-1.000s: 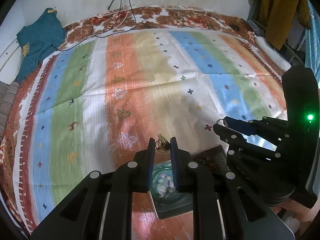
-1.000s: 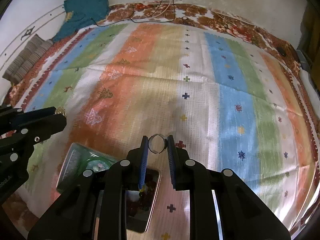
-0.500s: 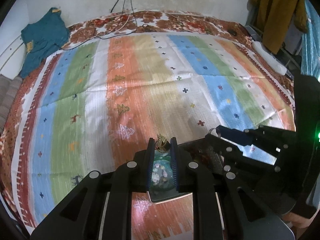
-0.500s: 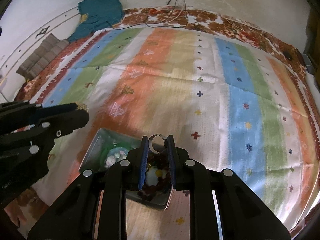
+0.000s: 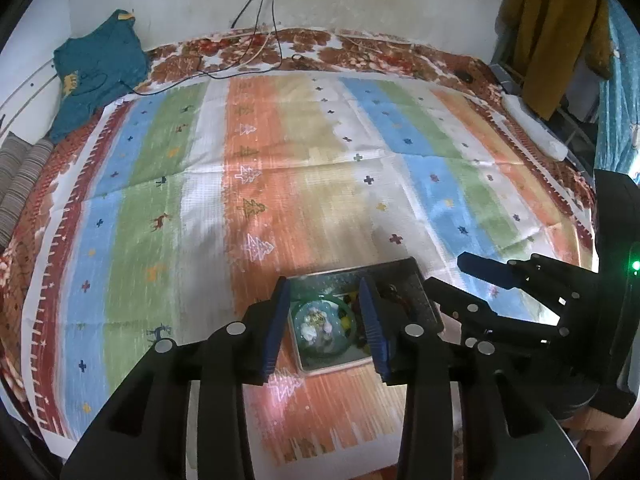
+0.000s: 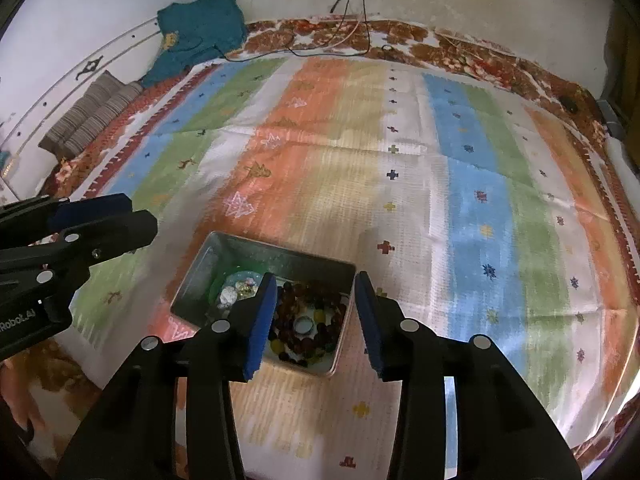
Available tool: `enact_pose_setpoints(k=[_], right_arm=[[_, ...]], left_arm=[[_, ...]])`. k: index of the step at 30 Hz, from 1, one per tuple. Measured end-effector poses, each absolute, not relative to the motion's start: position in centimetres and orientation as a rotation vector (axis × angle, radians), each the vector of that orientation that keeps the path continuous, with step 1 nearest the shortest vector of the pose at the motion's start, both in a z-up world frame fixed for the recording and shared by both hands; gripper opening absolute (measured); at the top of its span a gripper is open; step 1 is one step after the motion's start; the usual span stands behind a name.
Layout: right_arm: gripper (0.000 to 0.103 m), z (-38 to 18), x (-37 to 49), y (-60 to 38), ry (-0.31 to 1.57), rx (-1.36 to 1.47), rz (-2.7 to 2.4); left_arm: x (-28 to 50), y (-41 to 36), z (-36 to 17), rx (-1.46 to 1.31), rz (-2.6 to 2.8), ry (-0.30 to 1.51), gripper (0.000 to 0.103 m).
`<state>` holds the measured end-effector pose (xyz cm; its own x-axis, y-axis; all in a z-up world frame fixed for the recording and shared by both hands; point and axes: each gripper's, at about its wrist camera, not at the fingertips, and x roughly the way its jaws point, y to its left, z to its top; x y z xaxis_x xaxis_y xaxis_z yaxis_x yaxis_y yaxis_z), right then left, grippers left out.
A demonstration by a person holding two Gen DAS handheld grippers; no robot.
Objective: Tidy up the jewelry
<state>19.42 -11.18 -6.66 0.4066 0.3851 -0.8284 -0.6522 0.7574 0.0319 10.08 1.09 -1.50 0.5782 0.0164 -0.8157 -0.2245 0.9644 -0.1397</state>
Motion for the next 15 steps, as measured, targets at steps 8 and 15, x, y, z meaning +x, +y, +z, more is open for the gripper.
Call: enact_pose_setpoints(k=[8, 15], right_arm=[[0.055, -5.4, 17.5, -12.9, 0.914, -0.301, 0.688], [0.071, -4.6, 16.1, -14.3, 0.901, -0.266, 0.715]], left_arm=[[7.3, 0.4, -0.8, -0.238, 0.129, 0.918, 0.057], [5.0, -0.2, -0.6, -0.228, 0.123, 0.894, 0.078]])
